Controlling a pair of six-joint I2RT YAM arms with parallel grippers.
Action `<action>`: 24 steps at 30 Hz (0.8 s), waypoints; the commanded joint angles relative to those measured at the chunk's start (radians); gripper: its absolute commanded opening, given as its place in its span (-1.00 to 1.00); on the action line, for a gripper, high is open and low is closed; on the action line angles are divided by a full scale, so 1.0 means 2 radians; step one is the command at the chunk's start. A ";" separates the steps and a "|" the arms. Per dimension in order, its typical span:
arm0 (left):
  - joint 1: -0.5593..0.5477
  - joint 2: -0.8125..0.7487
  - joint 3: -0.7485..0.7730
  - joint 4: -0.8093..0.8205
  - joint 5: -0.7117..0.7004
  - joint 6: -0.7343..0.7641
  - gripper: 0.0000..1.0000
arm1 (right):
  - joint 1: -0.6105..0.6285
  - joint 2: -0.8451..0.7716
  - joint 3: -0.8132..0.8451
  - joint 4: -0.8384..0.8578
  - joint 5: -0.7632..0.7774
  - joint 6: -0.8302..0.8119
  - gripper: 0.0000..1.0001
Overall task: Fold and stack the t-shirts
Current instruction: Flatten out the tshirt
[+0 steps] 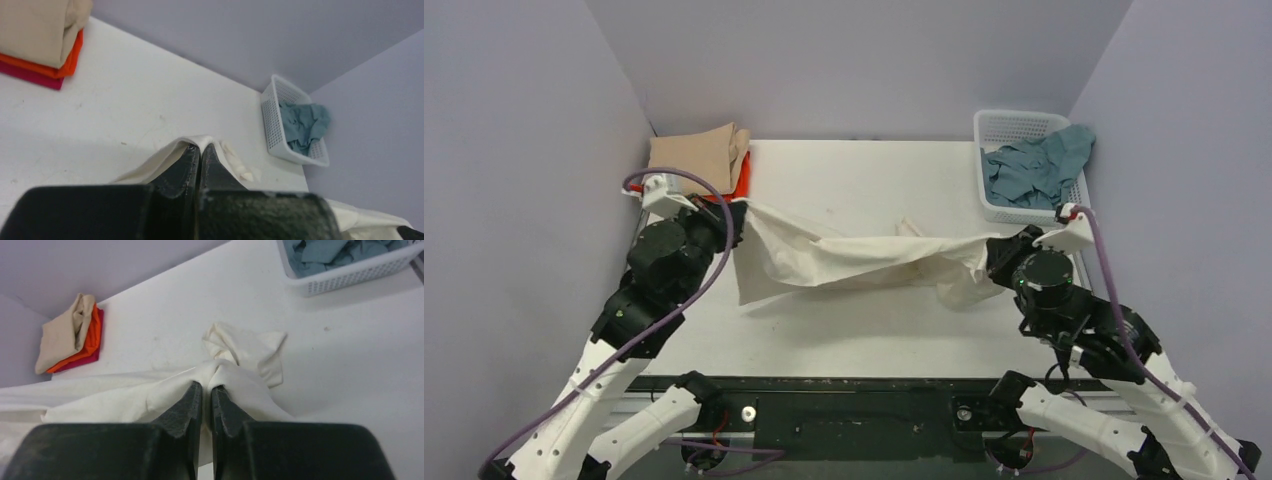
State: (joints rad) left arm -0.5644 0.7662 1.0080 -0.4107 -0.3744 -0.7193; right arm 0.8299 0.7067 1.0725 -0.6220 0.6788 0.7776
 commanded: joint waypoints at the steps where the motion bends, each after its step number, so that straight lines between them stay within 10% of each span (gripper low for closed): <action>1: -0.002 0.007 0.095 0.009 -0.056 0.058 -1.00 | -0.002 0.024 0.112 -0.014 -0.001 -0.099 -1.00; 9: -0.001 0.026 0.236 0.020 -0.040 0.108 -1.00 | -0.002 0.114 0.328 -0.006 -0.098 -0.193 -1.00; 19: 0.012 0.139 0.295 0.066 -0.126 0.167 -1.00 | -0.046 0.247 0.472 0.021 0.016 -0.310 -1.00; 24: 0.147 0.279 0.407 0.045 0.046 0.120 -1.00 | -0.190 0.339 0.510 0.084 -0.139 -0.273 -1.00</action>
State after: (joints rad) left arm -0.4541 1.1297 1.6650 -0.3466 -0.5037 -0.4416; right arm 0.6018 1.2530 2.0369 -0.6071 0.5705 0.2317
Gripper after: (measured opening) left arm 0.030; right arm 0.040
